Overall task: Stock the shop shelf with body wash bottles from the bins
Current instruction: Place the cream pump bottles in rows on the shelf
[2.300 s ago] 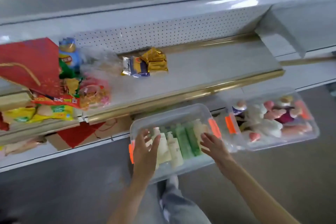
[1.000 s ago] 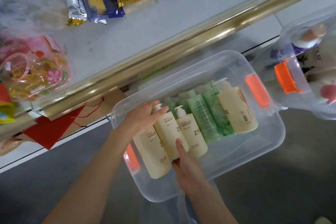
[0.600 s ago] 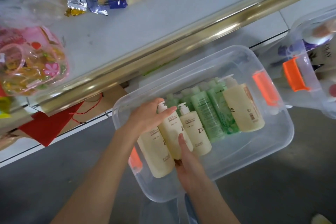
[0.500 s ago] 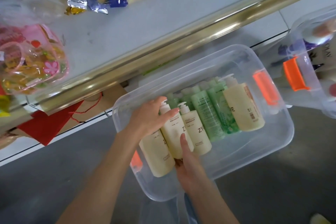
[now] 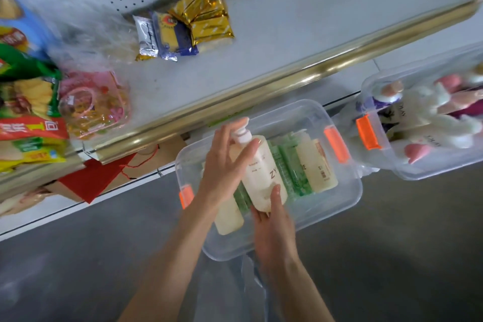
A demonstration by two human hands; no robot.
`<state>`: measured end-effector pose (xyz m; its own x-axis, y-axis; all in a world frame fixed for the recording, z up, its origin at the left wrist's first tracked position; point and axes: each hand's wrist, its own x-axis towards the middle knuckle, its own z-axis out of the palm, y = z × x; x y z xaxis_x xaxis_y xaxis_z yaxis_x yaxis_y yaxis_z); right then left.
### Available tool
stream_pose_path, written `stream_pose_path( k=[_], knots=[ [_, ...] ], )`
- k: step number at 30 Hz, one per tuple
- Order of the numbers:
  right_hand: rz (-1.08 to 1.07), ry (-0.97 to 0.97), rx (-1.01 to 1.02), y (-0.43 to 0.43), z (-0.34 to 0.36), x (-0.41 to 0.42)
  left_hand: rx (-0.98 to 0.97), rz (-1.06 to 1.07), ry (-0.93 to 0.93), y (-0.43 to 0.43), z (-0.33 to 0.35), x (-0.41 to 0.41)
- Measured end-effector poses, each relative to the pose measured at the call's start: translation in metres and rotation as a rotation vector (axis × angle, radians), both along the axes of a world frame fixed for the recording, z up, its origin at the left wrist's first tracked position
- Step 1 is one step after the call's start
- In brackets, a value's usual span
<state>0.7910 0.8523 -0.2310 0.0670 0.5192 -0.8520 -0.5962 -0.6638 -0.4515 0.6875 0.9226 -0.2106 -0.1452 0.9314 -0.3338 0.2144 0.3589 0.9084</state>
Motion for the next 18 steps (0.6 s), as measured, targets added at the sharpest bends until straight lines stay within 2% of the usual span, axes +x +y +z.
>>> stream_pose_path(
  k=[7, 10, 13, 18],
  knots=[
    [0.103, 0.109, 0.338, 0.024, 0.115, 0.017, 0.364, 0.127, -0.012, 0.009, 0.139, 0.014],
    [0.210, 0.045, 0.494, 0.032, 0.171, 0.022, 0.513, 0.150, -0.002, 0.010, 0.206, 0.011],
    [0.344, -0.036, 0.638, 0.040, 0.220, 0.020, 0.591, 0.173, -0.024, 0.007, 0.268, 0.003],
    [0.574, -0.029, 0.853, 0.058, 0.286, 0.011, 0.632, 0.145, -0.114, 0.001, 0.356, -0.031]
  ],
)
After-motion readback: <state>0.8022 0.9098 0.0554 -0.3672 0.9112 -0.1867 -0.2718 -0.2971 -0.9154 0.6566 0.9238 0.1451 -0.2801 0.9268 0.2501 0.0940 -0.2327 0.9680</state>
